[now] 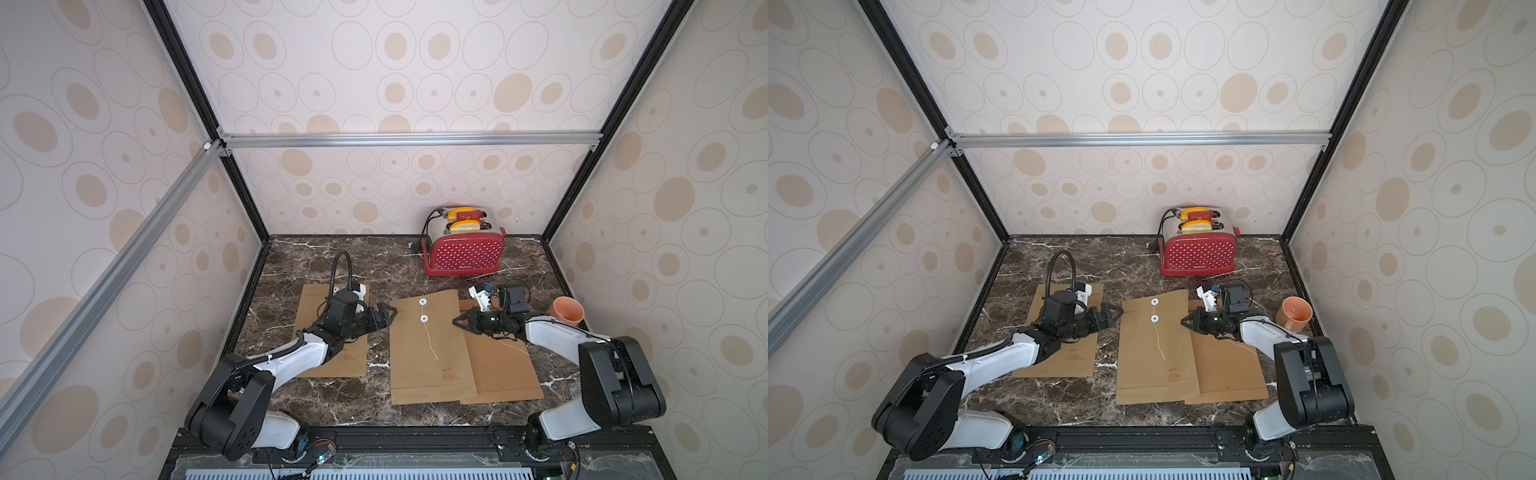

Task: Close the mouth of the file bag
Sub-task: Place the file bag at the center of the board.

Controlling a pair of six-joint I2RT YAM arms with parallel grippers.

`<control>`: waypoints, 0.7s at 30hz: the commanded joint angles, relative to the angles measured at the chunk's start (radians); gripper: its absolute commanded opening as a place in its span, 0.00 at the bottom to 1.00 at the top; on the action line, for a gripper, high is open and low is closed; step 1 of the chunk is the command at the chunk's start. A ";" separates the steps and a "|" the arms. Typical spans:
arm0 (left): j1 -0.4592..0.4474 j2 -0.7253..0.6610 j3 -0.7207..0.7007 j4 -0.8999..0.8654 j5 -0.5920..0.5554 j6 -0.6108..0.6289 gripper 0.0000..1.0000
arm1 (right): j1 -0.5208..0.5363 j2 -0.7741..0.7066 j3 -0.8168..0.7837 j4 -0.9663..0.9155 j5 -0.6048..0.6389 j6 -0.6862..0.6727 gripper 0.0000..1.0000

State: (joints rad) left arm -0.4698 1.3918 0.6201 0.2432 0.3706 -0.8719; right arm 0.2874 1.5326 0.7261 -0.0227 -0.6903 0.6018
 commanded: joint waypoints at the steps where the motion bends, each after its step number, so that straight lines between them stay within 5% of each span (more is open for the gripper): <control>1: 0.008 0.025 0.006 -0.009 -0.018 0.003 0.99 | 0.019 0.067 0.036 0.074 0.104 0.065 0.00; 21: 0.058 0.076 -0.040 -0.032 -0.065 0.029 0.99 | 0.163 0.323 0.266 0.091 0.238 0.108 0.00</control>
State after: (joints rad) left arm -0.4370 1.4895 0.5945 0.2440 0.3294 -0.8623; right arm 0.4271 1.8244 0.9577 0.0635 -0.4786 0.7082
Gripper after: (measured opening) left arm 0.991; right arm 0.045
